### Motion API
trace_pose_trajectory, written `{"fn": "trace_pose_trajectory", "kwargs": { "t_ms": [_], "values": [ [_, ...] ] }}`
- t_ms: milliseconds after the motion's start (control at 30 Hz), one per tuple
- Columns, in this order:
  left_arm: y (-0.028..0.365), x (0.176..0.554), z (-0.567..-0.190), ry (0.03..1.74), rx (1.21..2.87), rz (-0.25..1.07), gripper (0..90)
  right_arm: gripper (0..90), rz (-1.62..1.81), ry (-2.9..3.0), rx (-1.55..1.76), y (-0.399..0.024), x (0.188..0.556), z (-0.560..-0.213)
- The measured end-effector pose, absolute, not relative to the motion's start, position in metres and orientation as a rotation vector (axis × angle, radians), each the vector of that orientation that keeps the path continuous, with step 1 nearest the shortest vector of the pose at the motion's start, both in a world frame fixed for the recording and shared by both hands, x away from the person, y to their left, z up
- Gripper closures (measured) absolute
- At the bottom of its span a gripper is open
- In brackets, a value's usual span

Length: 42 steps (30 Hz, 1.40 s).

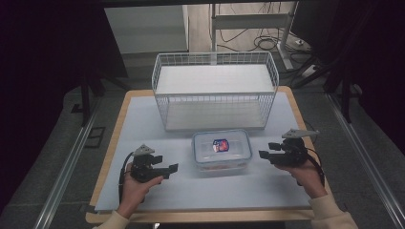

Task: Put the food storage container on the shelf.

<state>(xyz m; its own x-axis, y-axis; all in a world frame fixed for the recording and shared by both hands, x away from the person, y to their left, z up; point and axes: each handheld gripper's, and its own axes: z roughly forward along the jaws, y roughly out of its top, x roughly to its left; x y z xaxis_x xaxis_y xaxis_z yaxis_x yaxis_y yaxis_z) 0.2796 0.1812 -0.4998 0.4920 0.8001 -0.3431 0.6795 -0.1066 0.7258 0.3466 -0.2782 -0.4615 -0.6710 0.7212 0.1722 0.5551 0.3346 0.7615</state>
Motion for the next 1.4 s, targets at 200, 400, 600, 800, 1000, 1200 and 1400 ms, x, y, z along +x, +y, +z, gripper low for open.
{"fn": "trace_pose_trajectory", "kwargs": {
  "t_ms": [200, 400, 600, 800, 1000, 1200, 1400],
  "values": [
    [0.169, 0.288, -0.492, 1.227, 1.825, 0.146, 18.6, 26.6, 1.295, 2.424, 1.171, -0.275, 0.349, -0.460],
    [0.157, 0.299, -0.487, 1.235, 1.816, 0.127, 18.2, 23.0, 1.280, 2.439, 1.153, -0.273, 0.352, -0.461],
    [0.149, 0.309, -0.484, 1.246, 1.808, 0.106, 18.0, 21.4, 1.278, 2.433, 1.170, -0.273, 0.352, -0.460],
    [0.138, 0.323, -0.488, 1.254, 1.800, 0.053, 17.5, 21.4, 1.274, 2.428, 1.167, -0.270, 0.352, -0.460],
    [0.126, 0.340, -0.496, 1.275, 1.787, -0.011, 17.1, 21.4, 1.267, 2.430, 1.166, -0.268, 0.353, -0.461],
    [0.116, 0.349, -0.505, 1.296, 1.778, -0.091, 15.9, 21.4, 1.269, 2.421, 1.170, -0.270, 0.353, -0.460],
    [0.117, 0.353, -0.513, 1.307, 1.761, -0.188, 14.8, 21.4, 1.265, 2.419, 1.173, -0.270, 0.353, -0.461]
  ]
}}
